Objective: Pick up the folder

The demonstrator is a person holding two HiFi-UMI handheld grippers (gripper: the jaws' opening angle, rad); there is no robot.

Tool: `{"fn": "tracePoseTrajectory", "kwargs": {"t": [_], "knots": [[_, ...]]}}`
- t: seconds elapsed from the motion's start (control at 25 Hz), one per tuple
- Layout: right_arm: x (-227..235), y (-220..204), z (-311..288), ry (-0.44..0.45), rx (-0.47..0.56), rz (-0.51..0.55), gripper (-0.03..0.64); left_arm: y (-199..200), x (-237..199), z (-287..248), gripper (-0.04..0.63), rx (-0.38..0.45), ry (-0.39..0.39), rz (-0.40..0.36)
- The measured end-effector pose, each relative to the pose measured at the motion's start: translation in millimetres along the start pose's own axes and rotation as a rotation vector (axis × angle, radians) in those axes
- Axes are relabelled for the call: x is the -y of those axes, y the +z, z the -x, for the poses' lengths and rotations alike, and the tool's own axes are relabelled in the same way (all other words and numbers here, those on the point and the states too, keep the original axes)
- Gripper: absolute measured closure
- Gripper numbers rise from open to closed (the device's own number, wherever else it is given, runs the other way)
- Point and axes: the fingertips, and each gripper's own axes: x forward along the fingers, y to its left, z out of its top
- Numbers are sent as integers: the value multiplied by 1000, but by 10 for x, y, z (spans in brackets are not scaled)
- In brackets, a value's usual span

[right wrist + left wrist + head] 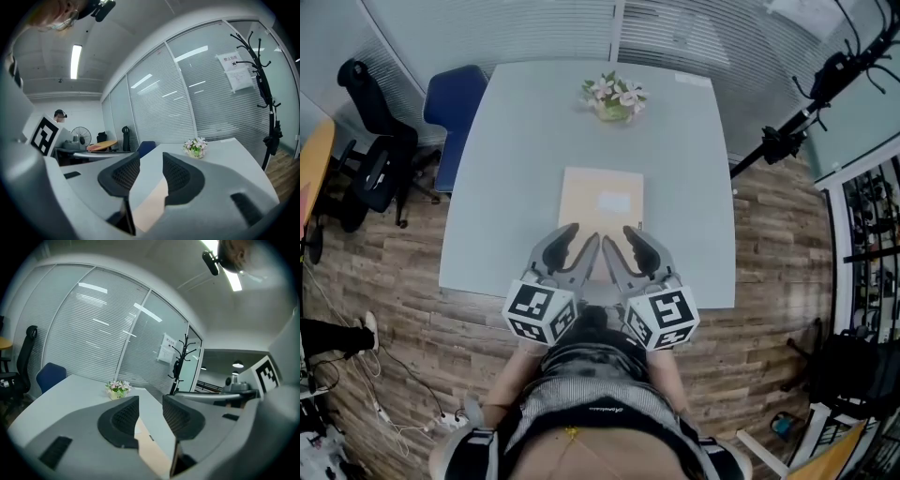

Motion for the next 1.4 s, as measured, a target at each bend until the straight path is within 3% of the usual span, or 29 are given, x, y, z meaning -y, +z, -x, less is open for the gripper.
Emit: {"fn": "tracePoseTrajectory", "kwargs": {"t": [0.28,0.52,0.88,1.08,1.4], "knots": [[250,-293,-152,-31,-88,-16,449,-205,-213,-225,460,-62,27,16],[551,-607,-344,-101,-150,-74,446,-479,-540,-434,459,-143,26,83],[1100,-1400,-585,-240,-316,-160,414,-1129,-1152,-659,425,-326,75,128],[1434,-1940,-643,-320,-417,-239,353,-1581,-1484,-752,369,-431,112,168],[1665,-2567,-760,-326,-479,-476,269,-2213,-1777,-847,316,-574,123,322]]}}
